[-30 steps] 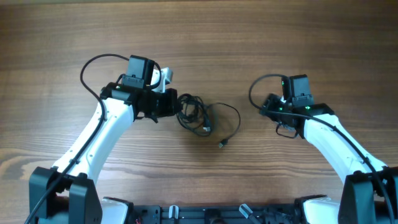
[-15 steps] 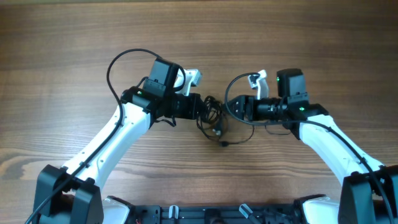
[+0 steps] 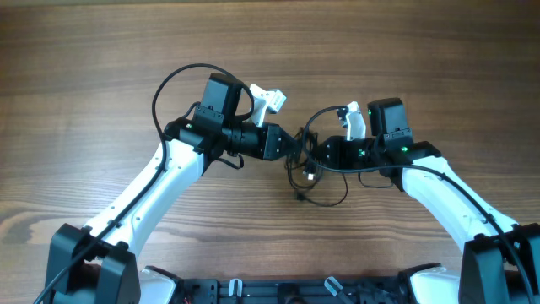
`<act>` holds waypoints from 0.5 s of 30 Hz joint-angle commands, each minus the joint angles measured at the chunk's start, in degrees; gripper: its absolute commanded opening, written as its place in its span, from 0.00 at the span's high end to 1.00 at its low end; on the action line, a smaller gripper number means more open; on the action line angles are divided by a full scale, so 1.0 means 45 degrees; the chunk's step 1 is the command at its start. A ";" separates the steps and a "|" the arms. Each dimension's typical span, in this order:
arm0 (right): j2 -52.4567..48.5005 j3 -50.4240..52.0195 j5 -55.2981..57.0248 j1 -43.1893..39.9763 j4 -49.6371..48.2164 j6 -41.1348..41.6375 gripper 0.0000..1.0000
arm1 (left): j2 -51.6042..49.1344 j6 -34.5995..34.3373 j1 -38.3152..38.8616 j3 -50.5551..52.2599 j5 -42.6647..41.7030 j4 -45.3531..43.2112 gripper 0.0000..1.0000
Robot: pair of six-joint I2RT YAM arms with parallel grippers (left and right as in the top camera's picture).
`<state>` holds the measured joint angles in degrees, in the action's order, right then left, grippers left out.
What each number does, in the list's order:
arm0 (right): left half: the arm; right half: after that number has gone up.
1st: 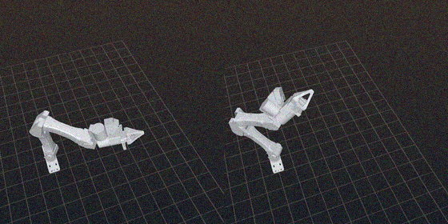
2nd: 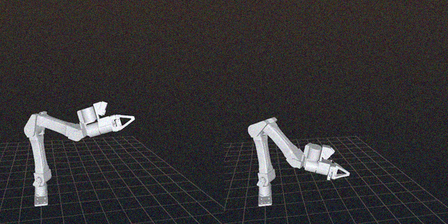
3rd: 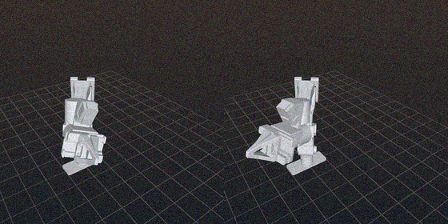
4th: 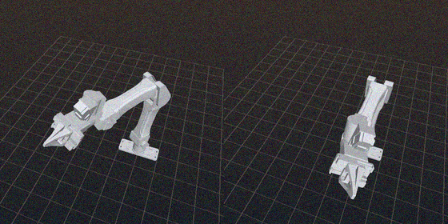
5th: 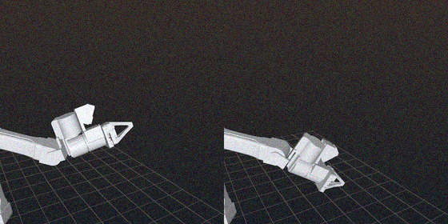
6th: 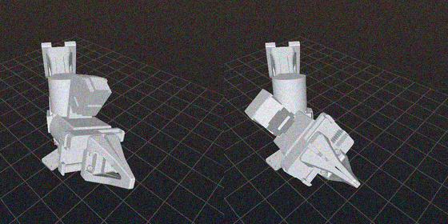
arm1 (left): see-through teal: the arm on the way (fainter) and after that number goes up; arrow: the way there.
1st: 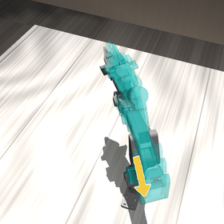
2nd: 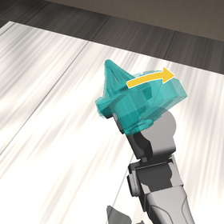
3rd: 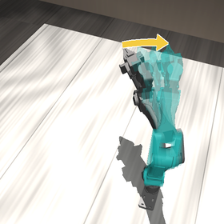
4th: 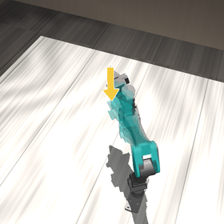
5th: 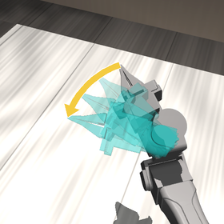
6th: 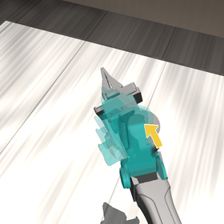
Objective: Untangle cables
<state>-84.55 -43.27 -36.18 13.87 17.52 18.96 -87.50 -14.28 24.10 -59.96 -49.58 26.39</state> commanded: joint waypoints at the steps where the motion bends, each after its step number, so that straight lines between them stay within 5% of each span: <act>1: -0.0146 -0.0024 0.1088 0.0049 0.0112 -0.0155 0.87 | 0.0209 -0.0053 0.0024 -0.0034 0.0083 0.0034 0.88; 4: -0.0146 -0.0024 0.2885 0.0049 0.0801 0.0733 0.96 | 0.0209 -0.0058 0.0024 -0.0034 0.1996 0.0583 0.88; 12: -0.0146 -0.0024 0.6946 0.0049 0.2909 0.3245 0.96 | 0.0209 -0.0068 0.0029 -0.0029 0.4750 0.2030 0.92; 14: -0.0141 -0.0024 0.7033 0.0049 0.2992 0.3245 0.91 | 0.0204 -0.0121 0.0029 -0.0029 0.5731 0.2458 0.80; 15: -0.0146 -0.0024 0.6931 0.0049 0.2968 0.3196 0.81 | 0.0180 -0.0384 0.0029 -0.0019 0.6387 0.2599 0.74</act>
<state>-84.55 -43.27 -8.86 13.85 30.89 30.94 -87.50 -14.87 24.12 -59.99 -29.91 36.80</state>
